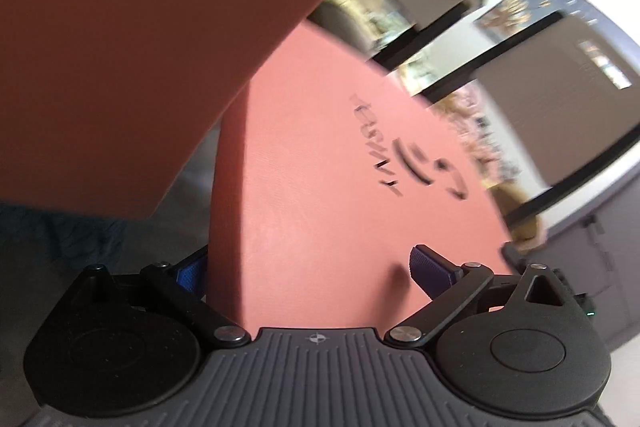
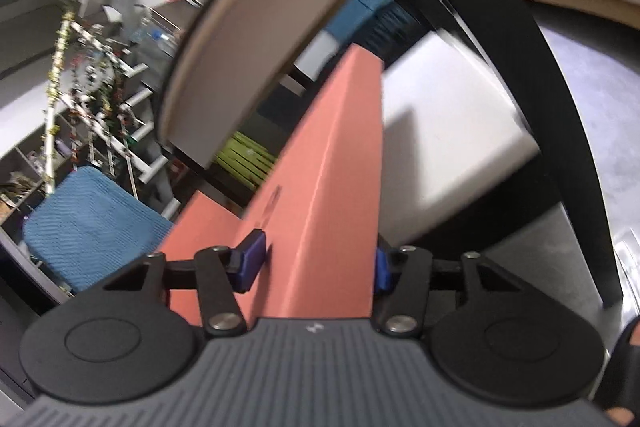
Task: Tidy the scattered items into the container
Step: 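Carry the lid up and over the open pink box with the right gripper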
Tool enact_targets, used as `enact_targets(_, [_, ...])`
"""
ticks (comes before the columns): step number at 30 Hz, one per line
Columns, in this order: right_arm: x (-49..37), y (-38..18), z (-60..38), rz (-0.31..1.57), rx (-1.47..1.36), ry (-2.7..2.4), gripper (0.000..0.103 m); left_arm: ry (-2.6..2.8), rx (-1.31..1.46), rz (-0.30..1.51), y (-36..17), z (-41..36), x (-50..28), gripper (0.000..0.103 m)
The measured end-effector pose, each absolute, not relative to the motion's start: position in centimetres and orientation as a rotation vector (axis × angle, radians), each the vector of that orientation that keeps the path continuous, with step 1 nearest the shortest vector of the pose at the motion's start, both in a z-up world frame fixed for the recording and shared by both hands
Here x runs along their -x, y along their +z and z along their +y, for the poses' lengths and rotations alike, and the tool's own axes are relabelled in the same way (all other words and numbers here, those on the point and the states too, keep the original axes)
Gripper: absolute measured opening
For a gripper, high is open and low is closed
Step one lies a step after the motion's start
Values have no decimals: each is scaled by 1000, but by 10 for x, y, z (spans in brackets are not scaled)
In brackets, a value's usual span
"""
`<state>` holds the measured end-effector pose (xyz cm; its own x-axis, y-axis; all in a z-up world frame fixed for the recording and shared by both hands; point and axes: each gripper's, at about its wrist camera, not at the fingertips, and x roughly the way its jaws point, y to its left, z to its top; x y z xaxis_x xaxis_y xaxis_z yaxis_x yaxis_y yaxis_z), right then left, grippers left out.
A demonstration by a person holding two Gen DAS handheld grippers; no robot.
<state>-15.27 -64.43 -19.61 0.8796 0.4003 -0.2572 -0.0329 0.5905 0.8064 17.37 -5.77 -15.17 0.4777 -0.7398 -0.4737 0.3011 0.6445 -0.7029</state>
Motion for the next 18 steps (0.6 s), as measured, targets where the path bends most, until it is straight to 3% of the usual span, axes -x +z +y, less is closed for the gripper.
enact_targets(9, [68, -111, -550, 375, -924, 260, 53, -762, 615, 766, -108, -51, -166, 96])
enact_targets(18, [74, -65, -548, 268, -917, 278, 53, -811, 517, 665, -48, -57, -158, 96])
